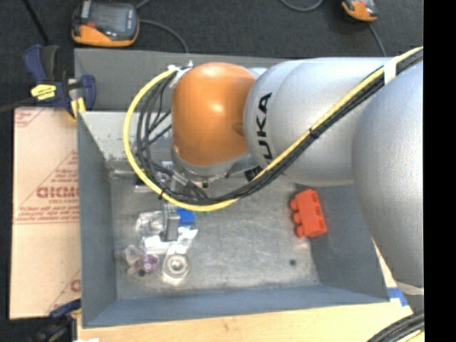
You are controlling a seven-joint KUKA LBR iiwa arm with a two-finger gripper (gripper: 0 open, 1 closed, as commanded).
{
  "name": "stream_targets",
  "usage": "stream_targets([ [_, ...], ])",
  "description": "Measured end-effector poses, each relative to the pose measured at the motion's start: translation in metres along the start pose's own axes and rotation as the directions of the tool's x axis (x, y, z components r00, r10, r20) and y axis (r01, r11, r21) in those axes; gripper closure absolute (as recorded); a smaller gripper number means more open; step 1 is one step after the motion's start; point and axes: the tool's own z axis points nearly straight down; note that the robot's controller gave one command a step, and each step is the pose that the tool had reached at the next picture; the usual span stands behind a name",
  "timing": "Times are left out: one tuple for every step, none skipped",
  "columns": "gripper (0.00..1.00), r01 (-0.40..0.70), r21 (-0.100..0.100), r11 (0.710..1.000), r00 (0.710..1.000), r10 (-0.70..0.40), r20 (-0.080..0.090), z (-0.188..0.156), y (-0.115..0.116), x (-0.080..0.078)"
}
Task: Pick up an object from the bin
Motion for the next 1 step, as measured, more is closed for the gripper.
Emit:
stream_targets([
  [0.00, 0.154, 0.002, 0.988, 0.988, -0.154, 0.001, 0.1330, 0.0026, -0.0307],
])
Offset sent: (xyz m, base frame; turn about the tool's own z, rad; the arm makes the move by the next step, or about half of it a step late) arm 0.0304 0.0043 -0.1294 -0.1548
